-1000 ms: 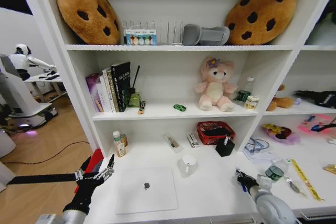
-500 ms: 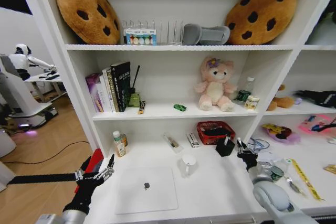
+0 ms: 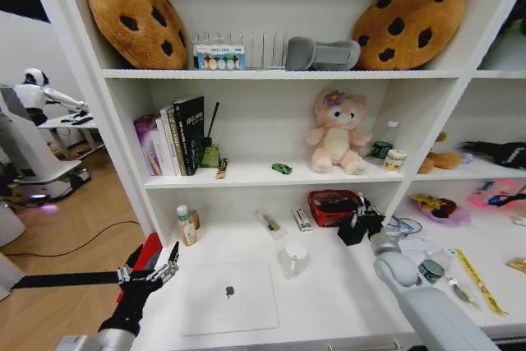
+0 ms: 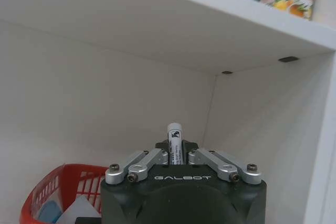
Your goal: Organize the objects on the table.
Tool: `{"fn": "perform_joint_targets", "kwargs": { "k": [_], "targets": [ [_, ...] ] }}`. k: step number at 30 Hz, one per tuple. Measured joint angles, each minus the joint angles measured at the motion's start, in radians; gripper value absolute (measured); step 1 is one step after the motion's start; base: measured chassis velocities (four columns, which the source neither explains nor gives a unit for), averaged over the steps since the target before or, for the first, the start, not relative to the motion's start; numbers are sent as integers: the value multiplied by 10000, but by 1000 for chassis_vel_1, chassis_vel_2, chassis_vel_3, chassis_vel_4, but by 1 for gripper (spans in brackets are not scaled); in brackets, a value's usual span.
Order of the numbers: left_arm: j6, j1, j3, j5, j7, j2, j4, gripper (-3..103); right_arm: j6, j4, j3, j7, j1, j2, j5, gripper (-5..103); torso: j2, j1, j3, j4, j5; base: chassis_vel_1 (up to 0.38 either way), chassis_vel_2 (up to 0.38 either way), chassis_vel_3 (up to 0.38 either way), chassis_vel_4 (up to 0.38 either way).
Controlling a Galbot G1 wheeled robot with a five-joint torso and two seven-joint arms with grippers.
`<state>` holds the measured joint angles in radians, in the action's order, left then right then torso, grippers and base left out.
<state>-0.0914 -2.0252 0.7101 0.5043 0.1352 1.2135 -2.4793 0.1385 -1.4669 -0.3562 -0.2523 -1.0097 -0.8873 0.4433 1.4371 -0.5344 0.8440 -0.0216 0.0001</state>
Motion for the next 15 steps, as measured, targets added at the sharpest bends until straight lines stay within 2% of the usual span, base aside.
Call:
{"fn": "perform_joint_targets", "kwargs": {
  "k": [15],
  "targets": [
    [-1,0,0,0,0,1,0,100,166,778,787,-17,610,-168,-187,12,0,0,-1,0,-1,0,0,0,0]
  ]
}}
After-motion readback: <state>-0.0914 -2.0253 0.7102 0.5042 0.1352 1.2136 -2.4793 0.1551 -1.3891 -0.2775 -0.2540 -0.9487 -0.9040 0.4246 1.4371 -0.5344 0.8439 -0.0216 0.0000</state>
